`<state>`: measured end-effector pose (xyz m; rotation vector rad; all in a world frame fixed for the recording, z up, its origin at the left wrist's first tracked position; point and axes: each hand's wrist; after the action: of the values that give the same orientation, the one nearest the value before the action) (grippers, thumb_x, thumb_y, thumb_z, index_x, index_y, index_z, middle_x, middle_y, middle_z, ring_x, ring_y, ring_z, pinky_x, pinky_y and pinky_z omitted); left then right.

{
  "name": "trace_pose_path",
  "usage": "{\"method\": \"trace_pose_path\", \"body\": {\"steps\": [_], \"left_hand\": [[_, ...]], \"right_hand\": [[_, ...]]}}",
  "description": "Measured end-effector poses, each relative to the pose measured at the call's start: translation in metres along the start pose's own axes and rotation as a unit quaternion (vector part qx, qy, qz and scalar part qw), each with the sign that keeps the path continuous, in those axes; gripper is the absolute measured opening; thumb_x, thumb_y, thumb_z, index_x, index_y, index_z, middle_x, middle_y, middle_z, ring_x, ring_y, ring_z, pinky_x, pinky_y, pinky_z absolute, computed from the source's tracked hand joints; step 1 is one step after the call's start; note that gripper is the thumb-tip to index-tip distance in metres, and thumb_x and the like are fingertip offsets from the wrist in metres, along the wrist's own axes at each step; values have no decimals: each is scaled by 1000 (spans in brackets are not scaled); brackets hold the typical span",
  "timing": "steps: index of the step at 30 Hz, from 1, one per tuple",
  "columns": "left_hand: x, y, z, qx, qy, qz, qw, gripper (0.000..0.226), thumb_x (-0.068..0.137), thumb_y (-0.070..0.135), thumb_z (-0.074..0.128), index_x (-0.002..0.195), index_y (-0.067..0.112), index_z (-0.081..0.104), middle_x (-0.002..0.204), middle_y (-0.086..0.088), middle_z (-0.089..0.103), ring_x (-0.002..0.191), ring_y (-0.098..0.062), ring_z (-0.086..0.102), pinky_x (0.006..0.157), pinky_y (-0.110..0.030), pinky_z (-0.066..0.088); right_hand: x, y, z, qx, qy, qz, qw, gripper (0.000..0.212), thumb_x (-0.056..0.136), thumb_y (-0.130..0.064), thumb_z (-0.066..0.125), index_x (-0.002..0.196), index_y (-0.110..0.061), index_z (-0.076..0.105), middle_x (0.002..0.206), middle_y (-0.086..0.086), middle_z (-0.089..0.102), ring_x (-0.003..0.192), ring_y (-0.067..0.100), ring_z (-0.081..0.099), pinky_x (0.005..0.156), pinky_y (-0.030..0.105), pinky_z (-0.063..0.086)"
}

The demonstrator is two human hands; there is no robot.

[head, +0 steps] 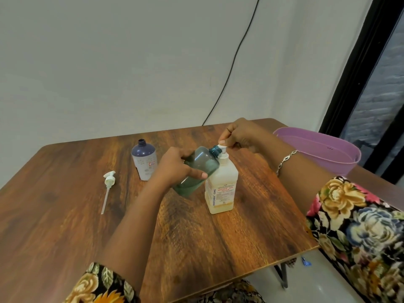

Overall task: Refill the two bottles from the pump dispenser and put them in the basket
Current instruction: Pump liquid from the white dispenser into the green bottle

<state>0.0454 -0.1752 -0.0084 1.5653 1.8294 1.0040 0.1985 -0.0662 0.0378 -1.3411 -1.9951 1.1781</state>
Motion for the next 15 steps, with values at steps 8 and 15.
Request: {"method": "trace_pose_path", "body": {"steps": [8,15], "left_hand": [[5,2,-6,3,4,-1,1000,81,62,19,83,134,10,47,128,-6,56,114,-23,52,99,-44,43],[3,-4,-1,-16,-12,-9,1000,83,61,16,83,135,8,46,130,-6,56,117,-23,51,102,-45,41]], "right_hand": [[2,-9,-8,-11,-25,2,1000,13,81,9,60,73,-1,64,71,10,63,62,14,53,55,21,47],[2,1,-3,1,-13,-7,1000,14,80,8,62,71,-3,64,70,8,63,60,13,53,49,17,46]]}}
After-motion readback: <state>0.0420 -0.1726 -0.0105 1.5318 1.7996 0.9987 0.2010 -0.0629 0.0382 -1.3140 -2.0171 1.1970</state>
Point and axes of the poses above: each hand's wrist, its own x-axis towards the middle knuckle, its own z-axis out of the palm, y = z × x
